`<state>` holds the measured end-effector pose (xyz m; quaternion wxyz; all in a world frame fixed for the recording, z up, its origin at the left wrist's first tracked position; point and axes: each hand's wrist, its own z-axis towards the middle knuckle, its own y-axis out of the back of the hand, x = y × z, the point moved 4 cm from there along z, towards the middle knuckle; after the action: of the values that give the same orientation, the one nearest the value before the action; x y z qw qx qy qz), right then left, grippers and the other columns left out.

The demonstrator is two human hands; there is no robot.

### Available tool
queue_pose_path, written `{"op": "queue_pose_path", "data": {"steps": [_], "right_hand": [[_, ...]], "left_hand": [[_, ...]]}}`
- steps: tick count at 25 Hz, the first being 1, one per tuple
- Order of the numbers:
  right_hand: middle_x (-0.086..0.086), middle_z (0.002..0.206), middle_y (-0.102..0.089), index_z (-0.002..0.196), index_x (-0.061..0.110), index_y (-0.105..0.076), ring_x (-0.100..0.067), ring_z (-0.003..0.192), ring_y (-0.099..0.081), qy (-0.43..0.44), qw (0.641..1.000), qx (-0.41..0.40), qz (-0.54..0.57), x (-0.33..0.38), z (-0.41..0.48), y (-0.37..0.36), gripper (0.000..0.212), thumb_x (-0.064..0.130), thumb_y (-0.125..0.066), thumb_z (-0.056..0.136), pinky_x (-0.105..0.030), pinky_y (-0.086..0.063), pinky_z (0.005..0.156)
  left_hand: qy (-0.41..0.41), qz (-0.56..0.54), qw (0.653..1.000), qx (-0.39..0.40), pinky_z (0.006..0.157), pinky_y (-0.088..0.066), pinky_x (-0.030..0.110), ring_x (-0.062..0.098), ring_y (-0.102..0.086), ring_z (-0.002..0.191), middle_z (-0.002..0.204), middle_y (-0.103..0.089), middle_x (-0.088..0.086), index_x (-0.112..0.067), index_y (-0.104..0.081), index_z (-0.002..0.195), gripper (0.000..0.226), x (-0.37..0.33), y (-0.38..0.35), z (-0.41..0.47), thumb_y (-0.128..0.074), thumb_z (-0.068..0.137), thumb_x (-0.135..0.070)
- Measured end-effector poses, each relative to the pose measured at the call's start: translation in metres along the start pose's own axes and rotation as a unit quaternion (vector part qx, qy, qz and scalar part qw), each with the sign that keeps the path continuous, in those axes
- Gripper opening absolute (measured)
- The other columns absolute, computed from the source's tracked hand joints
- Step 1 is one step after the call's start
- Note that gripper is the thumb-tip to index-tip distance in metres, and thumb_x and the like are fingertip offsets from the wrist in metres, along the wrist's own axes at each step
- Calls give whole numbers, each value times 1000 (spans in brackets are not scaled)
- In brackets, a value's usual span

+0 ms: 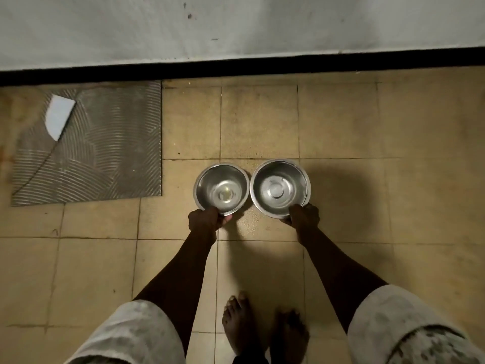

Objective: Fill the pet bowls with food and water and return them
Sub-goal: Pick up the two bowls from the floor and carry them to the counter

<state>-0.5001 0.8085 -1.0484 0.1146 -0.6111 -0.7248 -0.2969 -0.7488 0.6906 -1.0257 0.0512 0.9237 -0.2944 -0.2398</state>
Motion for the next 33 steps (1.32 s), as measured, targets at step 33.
{"op": "queue_pose_path", "data": {"steps": [33], "right_hand": [[-18,72,-71,92,-3,-71,-27,52,-69,-85,929,-218,287,-24,-659,334,14,-2,-64,80,-52,-66,67]], "left_hand": [[-199,473,773,373,80,-65,56,39,-80,82,112,-73,28,-13,-58,133,54,-100,112,-619,-68,86,11]]}}
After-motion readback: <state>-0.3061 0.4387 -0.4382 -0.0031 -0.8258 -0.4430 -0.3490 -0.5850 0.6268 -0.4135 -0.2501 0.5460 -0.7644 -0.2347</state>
